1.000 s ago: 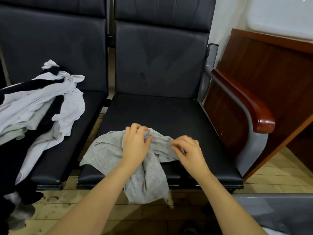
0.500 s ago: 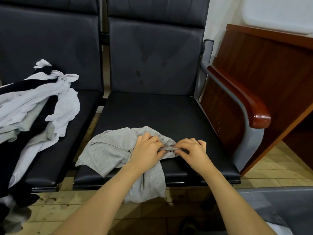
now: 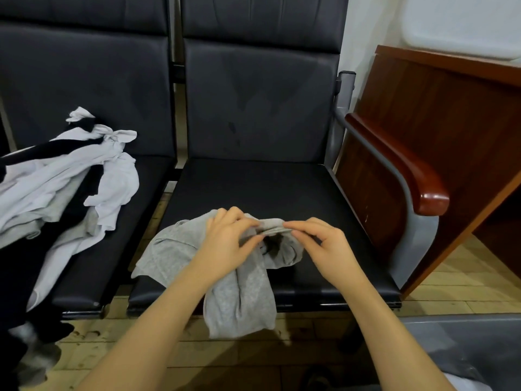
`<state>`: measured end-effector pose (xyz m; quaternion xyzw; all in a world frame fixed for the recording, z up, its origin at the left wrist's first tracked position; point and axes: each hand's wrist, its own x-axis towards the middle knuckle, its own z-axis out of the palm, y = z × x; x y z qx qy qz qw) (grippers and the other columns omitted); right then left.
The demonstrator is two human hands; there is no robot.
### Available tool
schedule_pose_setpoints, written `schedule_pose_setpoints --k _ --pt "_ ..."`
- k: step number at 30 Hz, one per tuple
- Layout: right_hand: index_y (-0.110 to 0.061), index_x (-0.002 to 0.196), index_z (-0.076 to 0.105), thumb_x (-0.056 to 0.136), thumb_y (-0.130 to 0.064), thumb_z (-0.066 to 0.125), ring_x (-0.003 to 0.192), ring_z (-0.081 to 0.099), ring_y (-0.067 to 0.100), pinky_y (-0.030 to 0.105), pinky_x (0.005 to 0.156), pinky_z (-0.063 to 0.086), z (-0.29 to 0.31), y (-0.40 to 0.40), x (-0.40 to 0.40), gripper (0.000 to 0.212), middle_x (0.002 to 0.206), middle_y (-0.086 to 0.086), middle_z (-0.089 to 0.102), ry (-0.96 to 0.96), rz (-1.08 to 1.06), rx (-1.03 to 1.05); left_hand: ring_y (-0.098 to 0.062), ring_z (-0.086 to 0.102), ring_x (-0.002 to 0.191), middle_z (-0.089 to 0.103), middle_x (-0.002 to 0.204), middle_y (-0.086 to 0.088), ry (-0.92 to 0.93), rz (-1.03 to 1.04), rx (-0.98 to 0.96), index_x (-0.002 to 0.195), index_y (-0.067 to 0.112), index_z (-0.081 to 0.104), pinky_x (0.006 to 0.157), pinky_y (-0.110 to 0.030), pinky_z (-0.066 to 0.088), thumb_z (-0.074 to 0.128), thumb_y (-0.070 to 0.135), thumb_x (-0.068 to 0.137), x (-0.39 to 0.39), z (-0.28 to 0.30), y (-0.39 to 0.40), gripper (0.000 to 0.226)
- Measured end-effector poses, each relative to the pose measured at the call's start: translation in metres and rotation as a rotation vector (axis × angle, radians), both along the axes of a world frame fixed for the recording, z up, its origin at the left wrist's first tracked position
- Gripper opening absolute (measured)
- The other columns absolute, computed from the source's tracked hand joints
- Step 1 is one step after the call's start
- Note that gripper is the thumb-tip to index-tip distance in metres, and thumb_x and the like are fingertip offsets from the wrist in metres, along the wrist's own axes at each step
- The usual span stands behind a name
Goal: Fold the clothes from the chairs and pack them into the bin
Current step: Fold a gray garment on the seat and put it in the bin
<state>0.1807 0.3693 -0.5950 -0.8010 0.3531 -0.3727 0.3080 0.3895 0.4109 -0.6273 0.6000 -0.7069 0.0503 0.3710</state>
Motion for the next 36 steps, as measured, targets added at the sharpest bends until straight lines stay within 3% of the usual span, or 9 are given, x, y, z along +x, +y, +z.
schedule_pose_setpoints --k 3,7,14,19,23,25,28,32,36 --pt "-0.023 0.107 0.071 0.091 -0.011 0.060 0.078 0.059 0.004 0.013 0.071 0.046 0.002 0.007 0.005 0.023 0.086 -0.002 0.063 -0.054 0.008 0.120 -0.013 0.035 0.082 0.041 0.092 0.007 0.038 0.073 0.080 0.108 0.018 0.066 0.073 -0.028 0.027 0.044 0.031 0.087 0.021 -0.005 0.019 0.033" --pt "-0.030 0.090 0.072 0.086 -0.019 0.067 0.080 0.063 0.006 0.019 0.074 0.051 -0.005 0.016 0.016 0.013 0.085 -0.004 0.067 -0.068 -0.056 0.211 -0.018 0.049 0.086 0.047 0.093 0.003 0.105 0.083 0.177 0.106 0.007 0.065 0.077 -0.039 0.046 0.050 0.009 0.088 0.051 -0.014 0.042 0.023" --pt "-0.019 0.102 0.072 0.088 -0.021 0.066 0.093 0.061 0.008 0.037 0.097 0.046 -0.007 0.026 0.028 0.016 0.092 -0.014 0.063 0.174 -0.259 0.081 -0.019 0.051 0.078 0.053 0.083 0.004 -0.025 0.120 0.127 0.078 0.012 0.064 0.076 -0.032 0.044 0.077 0.014 0.076 0.069 -0.020 0.074 0.013" --pt "-0.015 0.102 0.073 0.087 -0.014 0.067 0.087 0.062 0.002 0.019 0.086 0.050 -0.003 0.032 0.029 0.017 0.100 -0.004 0.070 0.155 -0.256 0.162 -0.020 0.058 0.078 0.061 0.087 -0.002 -0.033 0.121 0.205 0.086 0.008 0.071 0.072 -0.037 0.052 0.074 0.014 0.079 0.079 -0.028 0.088 0.010" --pt "-0.014 0.106 0.072 0.088 -0.014 0.065 0.098 0.063 0.010 0.026 0.092 0.050 -0.004 0.035 0.029 0.019 0.105 -0.003 0.070 0.198 -0.283 0.184 -0.013 0.048 0.081 0.051 0.099 -0.001 0.168 0.228 0.272 0.099 0.003 0.066 0.078 -0.021 0.039 0.067 0.013 0.086 0.073 -0.031 0.088 0.017" --pt "-0.012 0.113 0.069 0.089 -0.015 0.064 0.099 0.063 0.012 0.020 0.088 0.048 -0.002 0.036 0.029 0.024 0.108 -0.002 0.068 0.223 -0.293 0.214 -0.012 0.046 0.083 0.046 0.102 0.000 0.208 0.254 0.319 0.101 0.003 0.064 0.078 -0.016 0.034 0.064 0.014 0.088 0.070 -0.030 0.085 0.017" --pt "-0.011 0.108 0.070 0.089 -0.014 0.063 0.078 0.059 0.002 0.009 0.067 0.044 0.001 0.037 0.029 0.020 0.092 -0.008 0.066 0.226 -0.298 0.203 -0.013 0.048 0.089 0.050 0.105 -0.001 0.179 0.278 0.347 0.101 0.007 0.063 0.079 -0.020 0.036 0.061 0.018 0.090 0.071 -0.024 0.086 0.015" --pt "-0.017 0.096 0.069 0.090 -0.014 0.062 0.082 0.058 0.002 0.015 0.073 0.048 0.014 0.042 0.025 0.009 0.090 -0.009 0.064 0.177 -0.286 0.115 -0.021 0.055 0.091 0.059 0.098 -0.003 0.118 0.307 0.211 0.095 0.009 0.061 0.077 -0.032 0.044 0.059 0.019 0.091 0.073 -0.005 0.090 0.012" --pt "-0.021 0.091 0.063 0.092 -0.015 0.058 0.086 0.055 0.002 0.010 0.068 0.038 0.041 0.042 0.022 0.008 0.092 -0.007 0.060 0.136 -0.288 -0.020 -0.023 0.060 0.079 0.065 0.088 -0.002 0.079 0.285 0.090 0.093 0.010 0.061 0.068 -0.036 0.046 0.057 0.022 0.093 0.078 0.032 0.089 0.013"
